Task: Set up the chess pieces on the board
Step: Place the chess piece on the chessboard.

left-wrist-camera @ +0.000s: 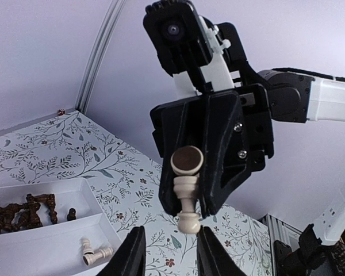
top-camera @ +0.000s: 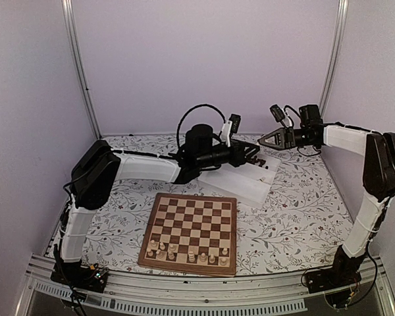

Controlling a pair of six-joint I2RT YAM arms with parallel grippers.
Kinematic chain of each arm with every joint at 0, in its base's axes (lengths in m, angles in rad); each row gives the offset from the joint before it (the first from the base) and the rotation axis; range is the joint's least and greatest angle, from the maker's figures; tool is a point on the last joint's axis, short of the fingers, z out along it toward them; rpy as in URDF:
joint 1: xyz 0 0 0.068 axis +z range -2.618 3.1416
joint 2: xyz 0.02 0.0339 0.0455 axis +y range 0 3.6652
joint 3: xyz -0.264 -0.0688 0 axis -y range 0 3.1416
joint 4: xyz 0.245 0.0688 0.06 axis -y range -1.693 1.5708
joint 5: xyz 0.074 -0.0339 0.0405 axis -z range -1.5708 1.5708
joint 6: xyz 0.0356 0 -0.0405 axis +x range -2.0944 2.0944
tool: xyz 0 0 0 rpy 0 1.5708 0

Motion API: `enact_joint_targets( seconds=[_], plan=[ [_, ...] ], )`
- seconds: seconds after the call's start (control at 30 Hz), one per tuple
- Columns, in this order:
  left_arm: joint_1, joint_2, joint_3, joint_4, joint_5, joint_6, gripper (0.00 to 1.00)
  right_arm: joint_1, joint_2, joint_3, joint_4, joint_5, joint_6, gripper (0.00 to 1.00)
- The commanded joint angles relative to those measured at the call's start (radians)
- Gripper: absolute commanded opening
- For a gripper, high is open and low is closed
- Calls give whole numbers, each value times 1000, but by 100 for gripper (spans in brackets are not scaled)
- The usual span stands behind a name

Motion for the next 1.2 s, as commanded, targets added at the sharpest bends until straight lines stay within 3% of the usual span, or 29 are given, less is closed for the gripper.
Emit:
enact_joint_targets(
  seconds=[0.0,0.27,0.53,0.67,0.87,1.03,1.17],
  plan=[
    [-3,0,28,9,1,-5,31,-1,-46,-23,23,-12,13,12],
    [-7,31,78,-2,31,-15,24,-1,-50,-33,34,1,21,14],
    [-8,52,108,-13,47,-22,11,-1,-46,-34,44,25,29,15],
    [-4,58,115,-14,47,-22,3,-2,-33,-32,43,72,29,19],
    [13,60,92,-10,46,-48,0,-23,1,-3,41,78,71,31],
    [36,56,54,-4,37,-76,0,-70,58,13,45,68,95,30],
    [53,70,55,0,44,-103,0,-78,102,7,45,43,93,23]
  ],
)
